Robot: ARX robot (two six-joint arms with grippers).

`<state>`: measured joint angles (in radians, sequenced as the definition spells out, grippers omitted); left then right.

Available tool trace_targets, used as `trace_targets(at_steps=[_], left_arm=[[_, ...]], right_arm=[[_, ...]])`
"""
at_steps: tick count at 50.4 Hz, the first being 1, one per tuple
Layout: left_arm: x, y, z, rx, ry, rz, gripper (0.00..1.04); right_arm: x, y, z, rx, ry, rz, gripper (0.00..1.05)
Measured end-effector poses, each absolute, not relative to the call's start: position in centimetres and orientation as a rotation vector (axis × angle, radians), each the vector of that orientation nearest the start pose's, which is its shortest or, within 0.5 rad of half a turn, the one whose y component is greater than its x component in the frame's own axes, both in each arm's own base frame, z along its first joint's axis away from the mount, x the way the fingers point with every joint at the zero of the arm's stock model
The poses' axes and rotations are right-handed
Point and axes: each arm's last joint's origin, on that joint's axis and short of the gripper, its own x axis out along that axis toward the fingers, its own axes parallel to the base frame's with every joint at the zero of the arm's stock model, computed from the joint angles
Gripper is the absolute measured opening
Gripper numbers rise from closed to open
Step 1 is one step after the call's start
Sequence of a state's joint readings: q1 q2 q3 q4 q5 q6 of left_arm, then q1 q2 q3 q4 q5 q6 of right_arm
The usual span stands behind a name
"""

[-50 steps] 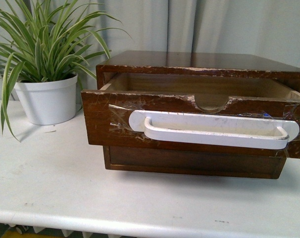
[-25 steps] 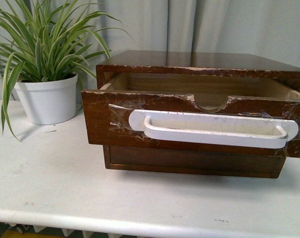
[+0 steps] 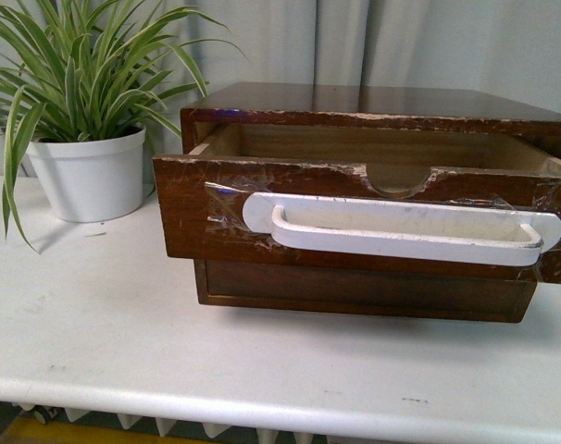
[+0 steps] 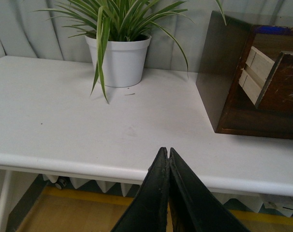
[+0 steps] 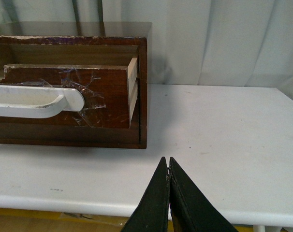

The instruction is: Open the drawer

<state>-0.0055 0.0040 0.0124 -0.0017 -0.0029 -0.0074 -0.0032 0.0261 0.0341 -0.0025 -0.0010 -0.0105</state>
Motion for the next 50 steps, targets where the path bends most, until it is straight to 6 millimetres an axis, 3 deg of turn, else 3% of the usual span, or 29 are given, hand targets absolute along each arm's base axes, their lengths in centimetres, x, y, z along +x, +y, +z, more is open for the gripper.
trace_targets(at_steps=[4,29,31,38,50], left_arm=[[9.72,-0.04,16.73,-0.007,-0.007,-0.002,0.04],[9.71,-0.03,16.73,-0.007,-0.007,-0.001,0.04],[9.71,-0.03,16.73,-0.007,-0.007,-0.001,0.04],[9.71,-0.03,16.73,-0.008,-0.007,0.000,0.27],[9.71,-0.03,16.73,-0.008,-0.007,-0.001,0.81]], right_arm=[[9.76,-0.02,16.54,-0.010,0.001,-0.001,0.01],[9.75,-0.02,16.54,-0.010,0.000,-0.001,0.01],[9.75,-0.02,16.54,-0.010,0.000,-0.002,0.08],[9.75,-0.02,16.54,-0.010,0.000,-0.002,0.33],[9.75,-0.02,16.54,-0.010,0.000,-0.002,0.86]])
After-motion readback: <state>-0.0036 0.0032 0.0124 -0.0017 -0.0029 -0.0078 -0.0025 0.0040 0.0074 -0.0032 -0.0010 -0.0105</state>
